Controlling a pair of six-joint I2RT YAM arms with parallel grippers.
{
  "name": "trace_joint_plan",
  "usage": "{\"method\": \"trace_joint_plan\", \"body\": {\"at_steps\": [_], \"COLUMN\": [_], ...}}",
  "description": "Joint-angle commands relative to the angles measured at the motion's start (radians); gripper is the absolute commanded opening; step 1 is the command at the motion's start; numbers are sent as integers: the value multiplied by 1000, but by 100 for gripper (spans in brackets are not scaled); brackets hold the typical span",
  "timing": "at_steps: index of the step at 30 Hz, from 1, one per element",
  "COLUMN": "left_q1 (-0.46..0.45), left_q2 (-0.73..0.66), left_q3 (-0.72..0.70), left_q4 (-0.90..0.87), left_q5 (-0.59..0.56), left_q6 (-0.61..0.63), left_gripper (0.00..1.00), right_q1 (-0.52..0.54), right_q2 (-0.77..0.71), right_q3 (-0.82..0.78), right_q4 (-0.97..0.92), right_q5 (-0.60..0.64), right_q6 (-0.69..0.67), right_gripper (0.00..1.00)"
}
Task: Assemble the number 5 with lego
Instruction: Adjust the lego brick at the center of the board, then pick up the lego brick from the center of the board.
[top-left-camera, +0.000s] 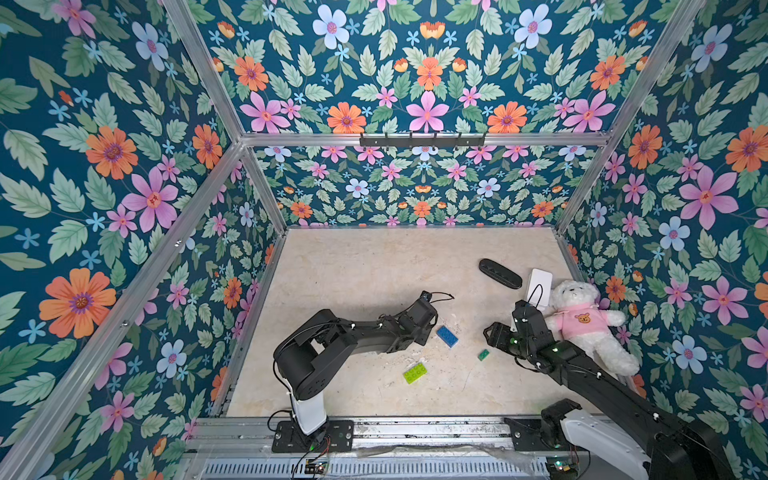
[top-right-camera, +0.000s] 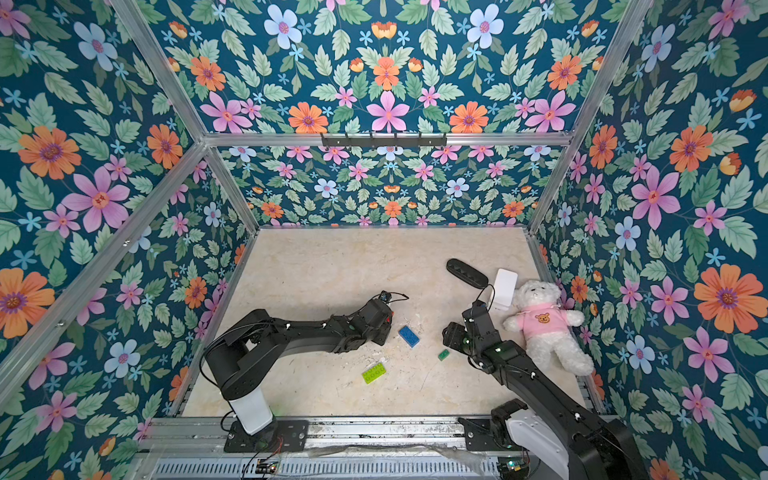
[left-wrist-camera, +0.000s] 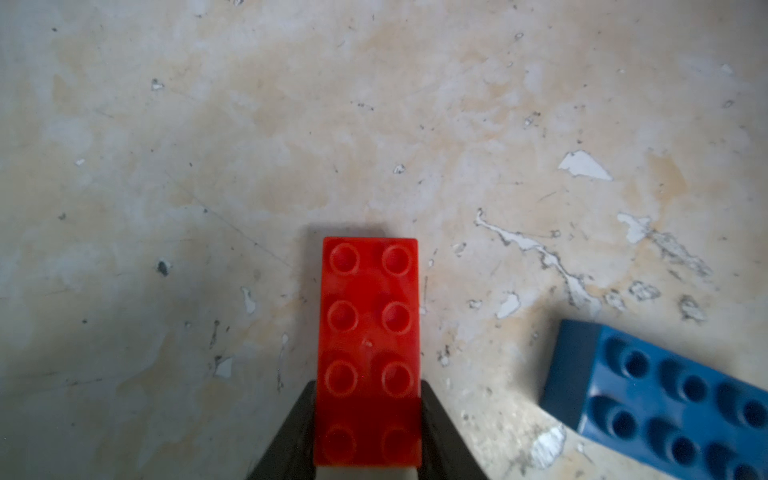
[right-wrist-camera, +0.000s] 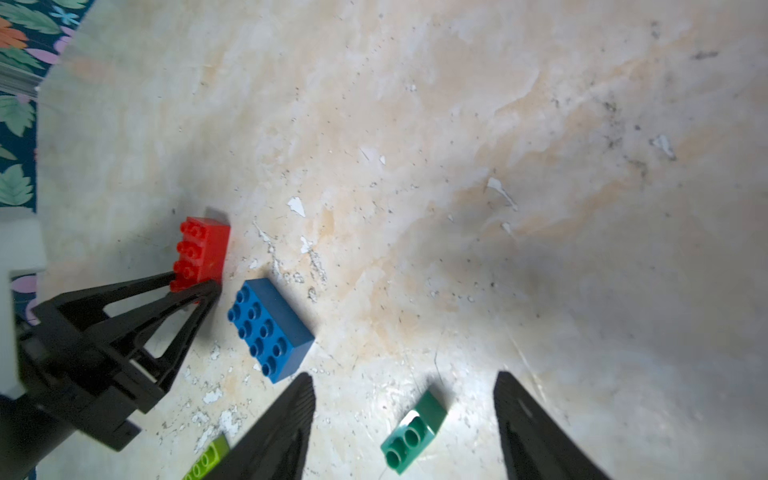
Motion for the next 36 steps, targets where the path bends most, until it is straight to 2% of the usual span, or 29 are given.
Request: {"method": "trace_joint_plan", "body": {"at_steps": [1,4,9,14,26,31,36], "left_q1": [8,13,14,19,19,22,29], "left_q2": [3,-19,-58,-81,-94,-96,-89], "left_q3": [5,-9,-61,-94,-134,-138,-144], "left_q4": [1,-2,16,55,89,101,114], "left_q5": [-16,-29,-37,-12,-53,-56,-57], "left_q6": [38,37,22,-15,-25,-21,-20], "left_gripper": [45,59,66,67,67,66,66], "right_q1": [8,31,93,150,191,199,203], "right_q2": [25,63,105,171,266,290,293], "right_q3": [21,48,86,89,128,145,148], "right_q4": [-84,-128,-164,-164,-156,-170,-195], "right_q5": [21,26,46,57,88,82,93], "right_q6": [33,60,85,121,163,158,160], "right_gripper": [68,63,62,62,48,37,36]}}
